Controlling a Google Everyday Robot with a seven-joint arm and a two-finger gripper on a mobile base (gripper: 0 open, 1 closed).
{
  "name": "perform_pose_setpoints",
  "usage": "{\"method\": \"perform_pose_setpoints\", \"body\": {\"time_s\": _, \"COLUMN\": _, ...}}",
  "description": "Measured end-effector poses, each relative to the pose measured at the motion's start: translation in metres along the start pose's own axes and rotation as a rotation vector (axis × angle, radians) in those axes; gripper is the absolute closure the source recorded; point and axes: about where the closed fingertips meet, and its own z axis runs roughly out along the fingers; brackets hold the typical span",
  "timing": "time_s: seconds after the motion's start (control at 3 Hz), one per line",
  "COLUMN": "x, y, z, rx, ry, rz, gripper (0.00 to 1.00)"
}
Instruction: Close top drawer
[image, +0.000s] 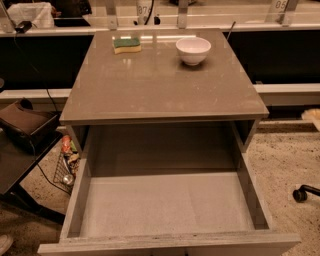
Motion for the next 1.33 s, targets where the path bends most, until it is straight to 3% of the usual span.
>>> {"method": "perform_pose_setpoints", "body": {"time_s": 0.33, "x": 0.026, "y": 0.049, "z": 0.028, "rx": 0.017, "ry": 0.045, "rz": -0.025, "gripper": 0.18}}
{"method": "perform_pose_setpoints", "body": {"time_s": 0.67, "x": 0.037, "y": 0.100, "z": 0.053, "rx": 0.005, "ry": 0.056, "rz": -0.021, "gripper": 0.41}}
{"method": "perform_pose_setpoints", "body": {"time_s": 1.0, "x": 0.047, "y": 0.149, "z": 0.066, "rx": -0.012, "ry": 0.061, "rz": 0.000, "gripper": 0.65}}
{"method": "perform_pose_setpoints", "body": {"time_s": 1.33, "x": 0.053, "y": 0.184, "z": 0.081, "rx": -0.055, "ry": 0.038, "rz": 0.016, "gripper": 0.87}}
